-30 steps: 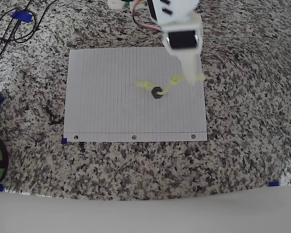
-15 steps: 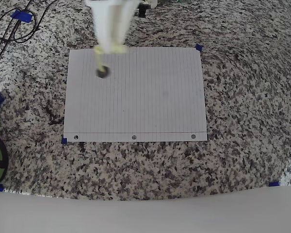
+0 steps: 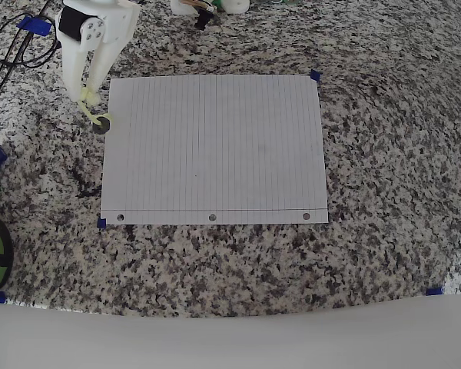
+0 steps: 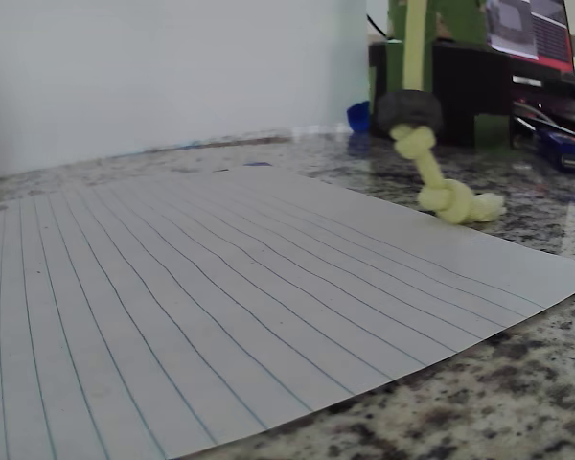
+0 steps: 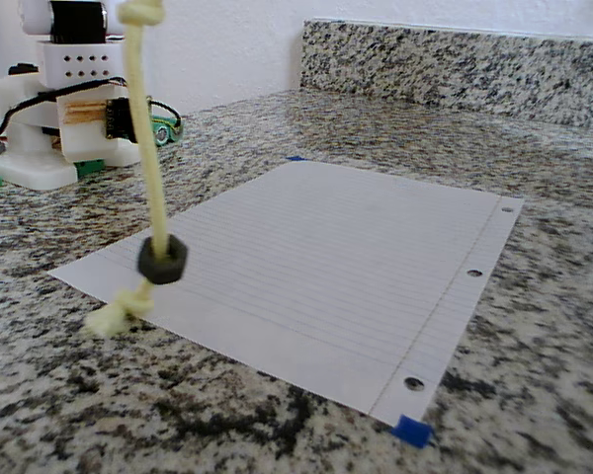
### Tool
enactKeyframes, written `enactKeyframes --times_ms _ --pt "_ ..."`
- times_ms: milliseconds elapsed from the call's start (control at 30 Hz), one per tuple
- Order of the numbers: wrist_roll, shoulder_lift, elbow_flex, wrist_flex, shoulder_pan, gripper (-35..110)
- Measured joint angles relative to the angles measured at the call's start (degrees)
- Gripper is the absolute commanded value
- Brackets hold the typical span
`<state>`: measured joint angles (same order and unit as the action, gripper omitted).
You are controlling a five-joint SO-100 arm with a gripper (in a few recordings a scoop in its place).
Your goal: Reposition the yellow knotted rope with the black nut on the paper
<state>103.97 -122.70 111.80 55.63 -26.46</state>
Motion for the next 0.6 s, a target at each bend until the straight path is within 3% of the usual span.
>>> enactKeyframes --times_ms 167,600 --pt "-2.72 -3.34 5.10 0.35 1.85 0" --pt "-5.80 -25.84 26.89 2.55 26.02 0"
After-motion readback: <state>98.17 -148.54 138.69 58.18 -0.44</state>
